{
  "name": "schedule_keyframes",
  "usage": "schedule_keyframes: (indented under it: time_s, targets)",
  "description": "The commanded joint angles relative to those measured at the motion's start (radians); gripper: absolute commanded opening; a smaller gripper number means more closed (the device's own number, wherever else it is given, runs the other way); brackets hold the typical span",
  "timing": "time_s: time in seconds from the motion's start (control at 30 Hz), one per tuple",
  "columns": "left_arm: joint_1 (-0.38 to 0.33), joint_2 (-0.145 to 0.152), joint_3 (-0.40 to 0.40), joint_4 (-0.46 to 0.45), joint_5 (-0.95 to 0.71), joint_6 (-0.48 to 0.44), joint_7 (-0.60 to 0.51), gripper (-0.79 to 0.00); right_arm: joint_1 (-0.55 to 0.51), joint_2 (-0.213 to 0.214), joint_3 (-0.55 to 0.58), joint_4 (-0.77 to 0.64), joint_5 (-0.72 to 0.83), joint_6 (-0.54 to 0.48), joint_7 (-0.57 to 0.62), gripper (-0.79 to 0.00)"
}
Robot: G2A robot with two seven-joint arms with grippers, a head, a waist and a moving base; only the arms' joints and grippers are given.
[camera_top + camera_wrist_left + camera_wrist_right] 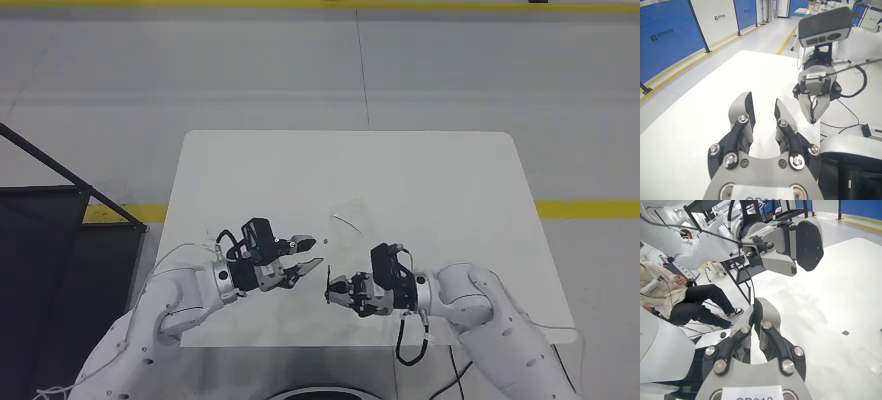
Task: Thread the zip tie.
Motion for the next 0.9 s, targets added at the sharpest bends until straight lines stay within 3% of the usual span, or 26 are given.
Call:
schedule_keyframes:
  time_s: [0.0, 0.27, 0.5, 0.63, 0.87]
  targets:
    - [0.001, 0.0, 0.0, 0.0, 0.0, 0.0, 0.0, 0.0, -0.003, 0.0, 0.002, -0.001, -0.012, 0.0, -0.005, -0.785]
    - [0.004, -0.001, 0.001, 0.001, -0.006, 0.008, 0.001, 0.0, -0.003, 0.0, 0.002, -0.001, -0.012, 0.0, -0.005, -0.785]
    - [0.0, -0.004, -0.016, 0.039, -0.181, 0.038, -0.033, 0.0, 0.033, 0.004, -0.054, 0.005, 0.06, 0.0, 0.042, -0.785]
    - [-0.023, -0.004, -0.014, 0.088, -0.368, 0.008, -0.103, 0.0, 0.084, 0.019, -0.094, 0.021, 0.171, 0.0, 0.098, -0.785]
    - [-0.101, 0.007, 0.018, 0.188, -0.813, -0.131, -0.345, 0.0, 0.128, 0.041, -0.126, 0.035, 0.243, 0.0, 0.134, -0.785]
